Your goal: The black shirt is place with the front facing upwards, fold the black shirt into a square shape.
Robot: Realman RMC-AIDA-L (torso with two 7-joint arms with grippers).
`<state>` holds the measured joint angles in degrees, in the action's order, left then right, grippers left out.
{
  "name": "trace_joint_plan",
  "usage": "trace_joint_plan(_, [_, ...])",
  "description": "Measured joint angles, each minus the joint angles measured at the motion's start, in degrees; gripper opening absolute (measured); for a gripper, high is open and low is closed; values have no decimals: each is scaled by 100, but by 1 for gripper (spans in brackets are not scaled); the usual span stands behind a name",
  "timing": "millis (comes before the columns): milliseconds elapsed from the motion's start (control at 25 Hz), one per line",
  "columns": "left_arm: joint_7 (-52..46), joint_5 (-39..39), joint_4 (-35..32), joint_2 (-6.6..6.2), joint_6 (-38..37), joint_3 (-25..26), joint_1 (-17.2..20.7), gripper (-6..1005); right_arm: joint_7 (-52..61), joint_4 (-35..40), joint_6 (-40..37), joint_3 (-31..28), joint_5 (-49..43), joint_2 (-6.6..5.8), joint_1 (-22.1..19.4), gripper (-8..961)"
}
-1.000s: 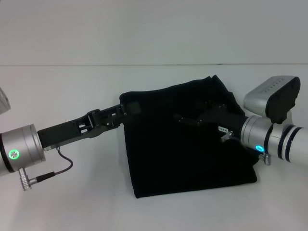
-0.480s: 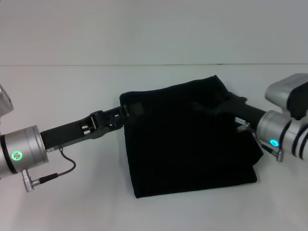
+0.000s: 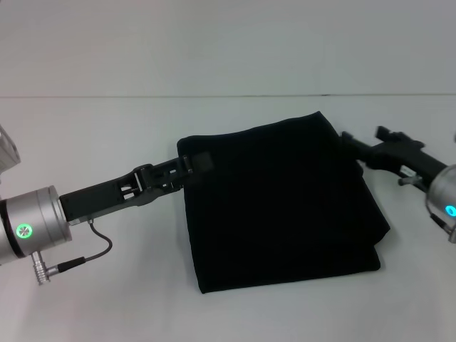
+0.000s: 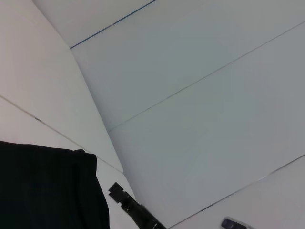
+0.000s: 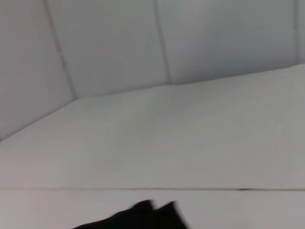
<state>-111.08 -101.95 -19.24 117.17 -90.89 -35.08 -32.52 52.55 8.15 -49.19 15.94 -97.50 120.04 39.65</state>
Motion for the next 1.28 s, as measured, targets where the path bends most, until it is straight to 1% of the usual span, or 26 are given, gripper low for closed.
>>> trace_joint_plan(120, [4, 0, -4, -1, -7, -5, 0, 781, -2, 90, -11, -270, 3, 0, -133, 884])
trace_joint_plan(240, [6, 0, -12, -1, -50, 5, 2, 780, -8, 198, -234, -416, 3, -9, -308, 884])
trace_joint_plan(440, [4, 2, -18, -3, -131, 19, 32, 777, 40, 602, -1242, -366, -49, -29, -720, 885])
trace_joint_plan(560, [1, -6, -6, -20, -166, 19, 45, 776, 1039, 1292, -1456, -14, -303, -60, -813, 885])
trace_joint_plan(640, [3, -21, -12, -26, -179, 10, 60, 775, 2051, 1924, -1444, 425, -642, -61, -784, 885])
trace_joint_plan(680, [5, -25, -18, -28, -183, 3, 66, 775, 2381, 2173, -1441, 610, -772, -59, -751, 885])
trace_joint_plan(760, [5, -29, -29, -36, -188, -13, 68, 774, 3266, 2865, -1439, 1168, -1166, -46, -651, 885])
trace_joint_plan(880, [7, -34, -34, -56, -215, -22, 70, 772, 4981, 4094, -1451, 2118, -2063, -45, -455, 885])
trace_joint_plan(1000, [7, -40, -36, -68, -235, -29, 71, 771, 6770, 5231, -1644, 2922, -3320, -86, -181, 884])
trace_joint_plan(1080, [8, -42, -36, -70, -250, -40, 70, 770, 7924, 5925, -2016, 3397, -4383, -120, 117, 884])
trace_joint_plan(1200, [8, -50, -36, -71, -261, -43, 70, 768, 9070, 6369, -2934, 3663, -5876, -136, 753, 884])
trace_joint_plan(1280, [8, -71, -36, -72, -265, -44, 71, 767, 9373, 6399, -3472, 3695, -6649, -86, 1148, 884])
